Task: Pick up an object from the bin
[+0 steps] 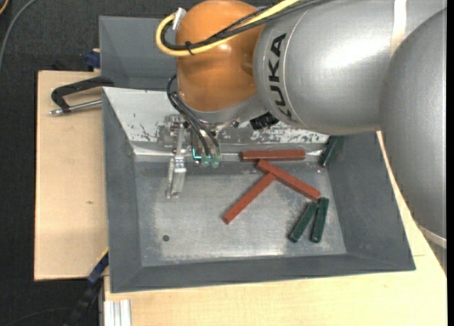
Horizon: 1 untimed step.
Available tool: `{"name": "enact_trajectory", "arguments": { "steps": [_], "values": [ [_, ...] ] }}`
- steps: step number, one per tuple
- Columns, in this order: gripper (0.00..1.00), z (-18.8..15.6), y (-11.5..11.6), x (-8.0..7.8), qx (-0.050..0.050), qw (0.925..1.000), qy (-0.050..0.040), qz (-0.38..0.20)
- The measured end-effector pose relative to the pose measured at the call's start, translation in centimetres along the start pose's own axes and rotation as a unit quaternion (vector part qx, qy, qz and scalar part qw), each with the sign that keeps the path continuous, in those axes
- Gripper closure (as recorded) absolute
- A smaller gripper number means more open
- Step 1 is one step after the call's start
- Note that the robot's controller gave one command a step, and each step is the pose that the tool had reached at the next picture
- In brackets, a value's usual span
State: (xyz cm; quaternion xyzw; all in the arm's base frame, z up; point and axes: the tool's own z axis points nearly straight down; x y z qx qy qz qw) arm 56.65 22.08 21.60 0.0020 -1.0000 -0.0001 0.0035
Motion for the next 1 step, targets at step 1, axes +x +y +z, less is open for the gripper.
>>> {"name": "enact_trajectory", "arguments": {
  "steps": [1],
  "values": [
    [0.00,2.69,-7.54,-0.90,0.000,0.9963,-0.0033,0.086]
  ]
}}
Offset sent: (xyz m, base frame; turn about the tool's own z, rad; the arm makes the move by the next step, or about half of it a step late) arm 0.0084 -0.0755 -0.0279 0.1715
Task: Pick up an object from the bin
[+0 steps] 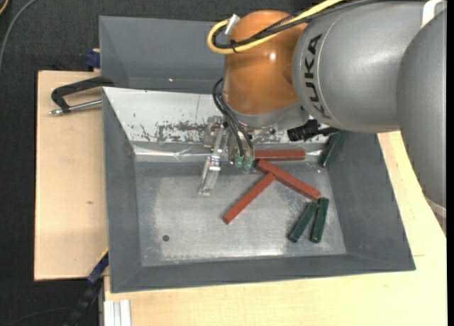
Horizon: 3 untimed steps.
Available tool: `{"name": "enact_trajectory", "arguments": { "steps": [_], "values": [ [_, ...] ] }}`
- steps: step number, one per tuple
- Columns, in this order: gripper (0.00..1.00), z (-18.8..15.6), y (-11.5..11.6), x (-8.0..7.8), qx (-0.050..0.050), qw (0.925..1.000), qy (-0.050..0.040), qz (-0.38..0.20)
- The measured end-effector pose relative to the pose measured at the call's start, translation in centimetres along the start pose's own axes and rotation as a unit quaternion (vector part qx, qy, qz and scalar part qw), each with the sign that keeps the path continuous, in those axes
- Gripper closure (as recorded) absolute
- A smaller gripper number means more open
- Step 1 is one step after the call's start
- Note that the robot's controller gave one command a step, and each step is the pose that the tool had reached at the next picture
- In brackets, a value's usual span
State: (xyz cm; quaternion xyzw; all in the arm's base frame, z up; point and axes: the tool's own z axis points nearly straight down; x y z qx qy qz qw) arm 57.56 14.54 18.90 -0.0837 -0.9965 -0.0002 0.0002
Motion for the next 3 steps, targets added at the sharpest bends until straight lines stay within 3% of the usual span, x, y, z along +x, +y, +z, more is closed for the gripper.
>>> {"name": "enact_trajectory", "arguments": {
  "steps": [1,2,3],
  "values": [
    [0.00,2.4,-8.2,-0.3,0.002,0.9999,0.0009,-0.015],
    [0.00,12.2,-12.4,3.4,0.000,0.9999,0.0015,-0.012],
    [1.00,11.5,-12.3,2.9,-0.001,0.9999,-0.0056,-0.012]
  ]
}}
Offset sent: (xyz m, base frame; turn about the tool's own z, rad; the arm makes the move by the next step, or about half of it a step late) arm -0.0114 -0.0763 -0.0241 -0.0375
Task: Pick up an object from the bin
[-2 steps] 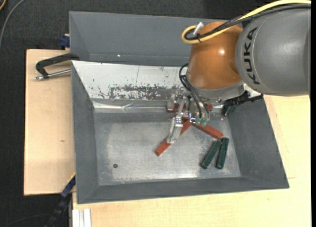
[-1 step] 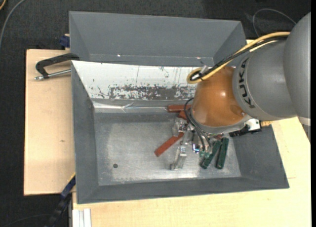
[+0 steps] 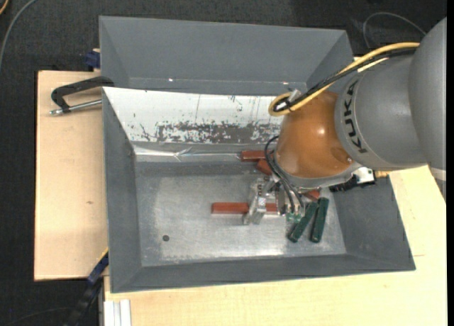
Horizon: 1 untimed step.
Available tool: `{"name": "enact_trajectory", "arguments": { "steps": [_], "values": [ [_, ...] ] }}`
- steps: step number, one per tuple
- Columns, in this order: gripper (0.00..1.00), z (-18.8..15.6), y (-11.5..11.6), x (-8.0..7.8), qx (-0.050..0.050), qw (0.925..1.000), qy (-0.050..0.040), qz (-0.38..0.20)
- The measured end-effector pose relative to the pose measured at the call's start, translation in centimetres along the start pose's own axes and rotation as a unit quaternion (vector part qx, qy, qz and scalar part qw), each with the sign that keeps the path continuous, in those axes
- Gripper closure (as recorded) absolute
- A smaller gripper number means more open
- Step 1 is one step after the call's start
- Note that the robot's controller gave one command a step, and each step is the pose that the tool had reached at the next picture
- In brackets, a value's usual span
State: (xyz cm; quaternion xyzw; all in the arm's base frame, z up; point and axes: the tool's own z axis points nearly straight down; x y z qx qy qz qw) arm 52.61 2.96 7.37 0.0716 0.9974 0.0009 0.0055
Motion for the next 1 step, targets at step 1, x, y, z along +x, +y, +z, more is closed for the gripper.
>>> {"name": "enact_trajectory", "arguments": {
  "steps": [1],
  "values": [
    [1.00,-9.05,1.48,-1.00,-0.001,0.9776,0.0020,-0.211]
  ]
}}
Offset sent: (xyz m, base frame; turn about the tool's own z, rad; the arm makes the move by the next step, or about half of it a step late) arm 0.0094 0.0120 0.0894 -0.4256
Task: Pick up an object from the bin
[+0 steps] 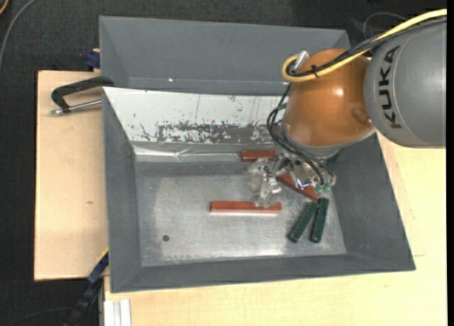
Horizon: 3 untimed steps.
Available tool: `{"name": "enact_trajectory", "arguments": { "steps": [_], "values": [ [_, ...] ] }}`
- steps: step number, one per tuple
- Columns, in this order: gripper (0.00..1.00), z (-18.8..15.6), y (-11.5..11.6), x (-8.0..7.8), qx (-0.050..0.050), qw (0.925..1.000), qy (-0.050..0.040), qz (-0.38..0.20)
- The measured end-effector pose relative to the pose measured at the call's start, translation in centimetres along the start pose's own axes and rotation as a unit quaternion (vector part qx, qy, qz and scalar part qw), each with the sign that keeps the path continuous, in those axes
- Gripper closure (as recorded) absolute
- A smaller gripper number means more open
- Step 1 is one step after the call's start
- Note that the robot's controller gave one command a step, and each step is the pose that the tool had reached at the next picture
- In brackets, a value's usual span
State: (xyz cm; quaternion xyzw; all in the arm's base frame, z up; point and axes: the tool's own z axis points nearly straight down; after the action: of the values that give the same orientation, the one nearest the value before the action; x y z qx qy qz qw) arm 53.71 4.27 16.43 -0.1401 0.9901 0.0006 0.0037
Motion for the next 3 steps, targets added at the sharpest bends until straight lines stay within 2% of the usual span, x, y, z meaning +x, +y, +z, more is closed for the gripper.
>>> {"name": "enact_trajectory", "arguments": {
  "steps": [1,2,3],
  "values": [
    [0.00,0.0,0.0,0.0,0.000,1.0000,0.0005,0.000],
    [0.00,9.8,0.3,-0.8,-0.002,0.9997,0.0063,-0.023],
    [1.00,9.4,0.2,-1.0,-0.001,0.9998,0.0029,-0.022]
  ]
}}
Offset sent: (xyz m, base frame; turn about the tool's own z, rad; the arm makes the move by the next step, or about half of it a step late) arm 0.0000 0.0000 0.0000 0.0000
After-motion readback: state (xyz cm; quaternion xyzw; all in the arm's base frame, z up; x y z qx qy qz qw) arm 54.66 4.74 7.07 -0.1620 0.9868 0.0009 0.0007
